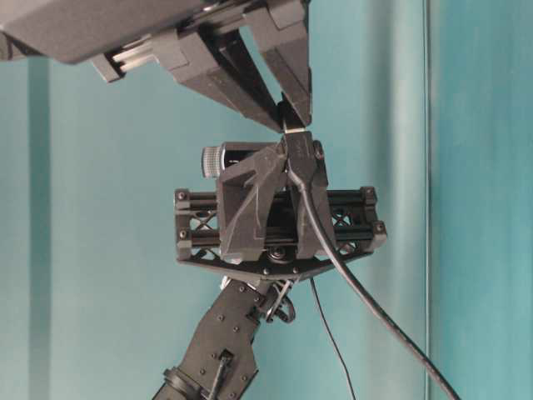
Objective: Insert the USB using both arms.
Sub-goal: 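Open the right gripper and pull it away from the joined plug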
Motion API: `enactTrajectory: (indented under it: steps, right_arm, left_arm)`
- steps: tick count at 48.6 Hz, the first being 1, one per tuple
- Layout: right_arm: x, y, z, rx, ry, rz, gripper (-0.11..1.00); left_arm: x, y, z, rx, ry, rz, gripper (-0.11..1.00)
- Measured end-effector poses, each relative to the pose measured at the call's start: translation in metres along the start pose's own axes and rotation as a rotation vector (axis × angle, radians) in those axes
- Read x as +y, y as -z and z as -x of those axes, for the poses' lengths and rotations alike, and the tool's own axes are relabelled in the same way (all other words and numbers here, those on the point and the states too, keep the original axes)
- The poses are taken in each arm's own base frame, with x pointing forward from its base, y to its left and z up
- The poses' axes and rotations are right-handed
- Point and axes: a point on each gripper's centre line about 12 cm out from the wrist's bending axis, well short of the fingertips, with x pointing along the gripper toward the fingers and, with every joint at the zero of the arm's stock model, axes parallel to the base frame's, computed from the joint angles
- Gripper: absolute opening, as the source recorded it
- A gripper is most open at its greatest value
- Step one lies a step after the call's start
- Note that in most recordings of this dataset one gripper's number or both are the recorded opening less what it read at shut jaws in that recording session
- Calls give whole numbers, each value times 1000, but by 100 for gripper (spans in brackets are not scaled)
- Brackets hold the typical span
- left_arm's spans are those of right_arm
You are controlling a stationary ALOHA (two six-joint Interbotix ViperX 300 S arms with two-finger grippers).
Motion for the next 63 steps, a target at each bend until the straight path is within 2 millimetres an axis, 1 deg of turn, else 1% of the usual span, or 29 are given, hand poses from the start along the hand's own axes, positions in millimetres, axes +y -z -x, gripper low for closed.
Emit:
enactTrajectory:
  steps: [22,24,28,31,33,34,40,42,44,50,57,63]
  right_arm:
    - [-2,6,1,60,34,5,20]
    - [-2,6,1,60,35,2,20]
    - [-2,6,1,63,32,-11,20]
    - [-1,7,1,67,25,-21,20]
    - [-1,7,1,73,22,-28,22]
    - [-1,7,1,70,21,-31,26]
    - [-1,7,1,71,18,-34,54]
    - [0,7,1,74,18,-35,61]
    - [-1,7,2,72,18,-39,65]
    - [0,6,4,69,12,-63,63]
    - [-6,8,15,60,2,-137,63]
    - [-14,16,30,58,-34,-283,63]
  left_arm:
    - [-4,-5,1,-10,-1,-17,16]
    - [-3,-5,1,-12,-2,-16,14]
    - [-3,-5,1,-13,-3,-17,8]
    - [-2,-5,0,-16,-7,-16,7]
    - [-2,-5,0,-16,-7,-14,7]
    - [-2,-5,0,-17,-8,-16,7]
    - [-3,-5,0,-16,-8,-16,7]
    - [-2,-5,0,-15,-8,-15,7]
    - [-2,-5,0,-14,-7,-13,7]
    - [-1,-4,-1,-14,-8,-10,7]
    - [5,-1,-1,-17,-29,4,7]
    - [18,4,-1,4,-122,-9,7]
